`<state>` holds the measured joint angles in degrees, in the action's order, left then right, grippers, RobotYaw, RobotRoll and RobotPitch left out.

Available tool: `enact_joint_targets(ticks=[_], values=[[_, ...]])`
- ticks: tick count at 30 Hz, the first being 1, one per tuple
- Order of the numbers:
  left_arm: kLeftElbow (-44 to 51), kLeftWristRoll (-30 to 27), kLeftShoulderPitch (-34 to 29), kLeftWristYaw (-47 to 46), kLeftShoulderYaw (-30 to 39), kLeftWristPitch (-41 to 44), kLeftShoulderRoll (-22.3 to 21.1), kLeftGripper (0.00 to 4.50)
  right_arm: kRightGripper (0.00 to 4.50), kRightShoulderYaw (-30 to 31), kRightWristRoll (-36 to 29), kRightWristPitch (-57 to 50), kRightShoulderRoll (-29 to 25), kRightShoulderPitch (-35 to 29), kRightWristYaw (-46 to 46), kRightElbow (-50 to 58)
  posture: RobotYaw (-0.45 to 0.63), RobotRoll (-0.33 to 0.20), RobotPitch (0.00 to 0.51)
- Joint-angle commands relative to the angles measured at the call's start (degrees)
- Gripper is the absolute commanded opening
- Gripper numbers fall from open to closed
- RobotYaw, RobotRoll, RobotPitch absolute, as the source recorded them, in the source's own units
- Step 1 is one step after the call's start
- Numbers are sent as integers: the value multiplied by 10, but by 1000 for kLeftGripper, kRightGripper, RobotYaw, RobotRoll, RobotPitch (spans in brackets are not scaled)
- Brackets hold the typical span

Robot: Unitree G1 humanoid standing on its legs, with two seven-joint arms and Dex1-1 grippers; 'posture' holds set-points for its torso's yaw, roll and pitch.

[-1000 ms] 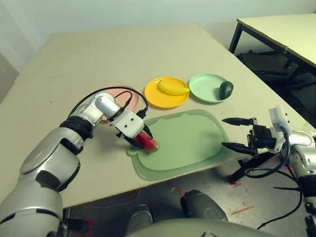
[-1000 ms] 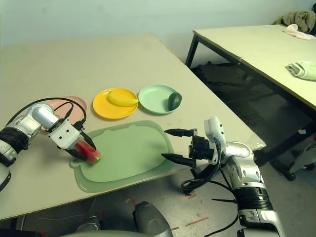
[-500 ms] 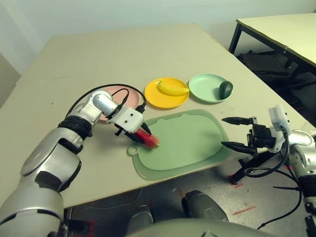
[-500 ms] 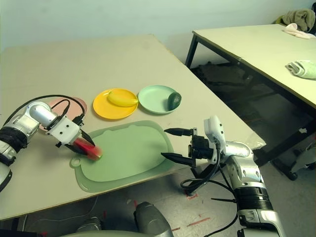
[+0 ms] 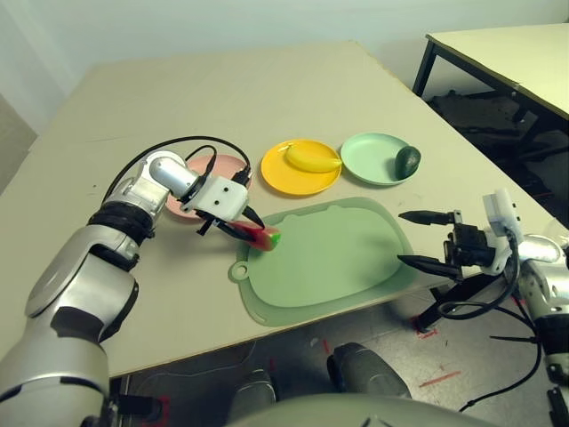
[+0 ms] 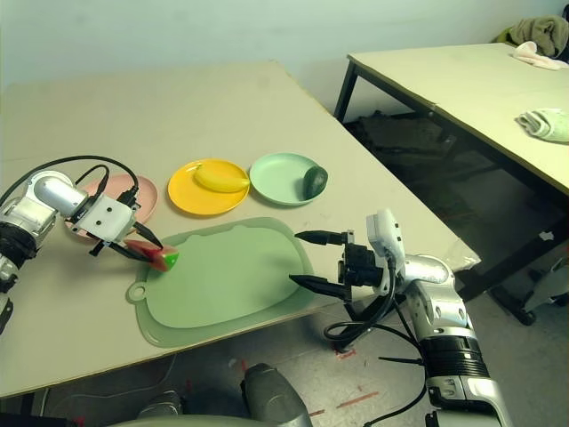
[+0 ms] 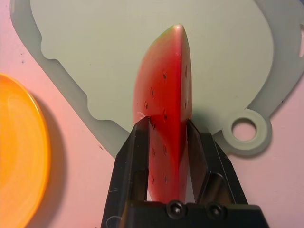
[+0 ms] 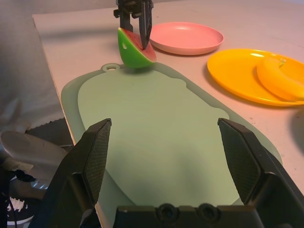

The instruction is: Place the fruits into color-matched plates.

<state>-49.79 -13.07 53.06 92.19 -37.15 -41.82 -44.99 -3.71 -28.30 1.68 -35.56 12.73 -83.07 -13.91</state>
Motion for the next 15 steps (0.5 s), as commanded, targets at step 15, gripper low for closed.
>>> enact_joint_targets(ticks=[15], values=[[-72, 16, 46, 3, 59, 0, 10, 1120, 4500, 3, 4, 3, 1, 7, -3, 1, -301, 0, 0]])
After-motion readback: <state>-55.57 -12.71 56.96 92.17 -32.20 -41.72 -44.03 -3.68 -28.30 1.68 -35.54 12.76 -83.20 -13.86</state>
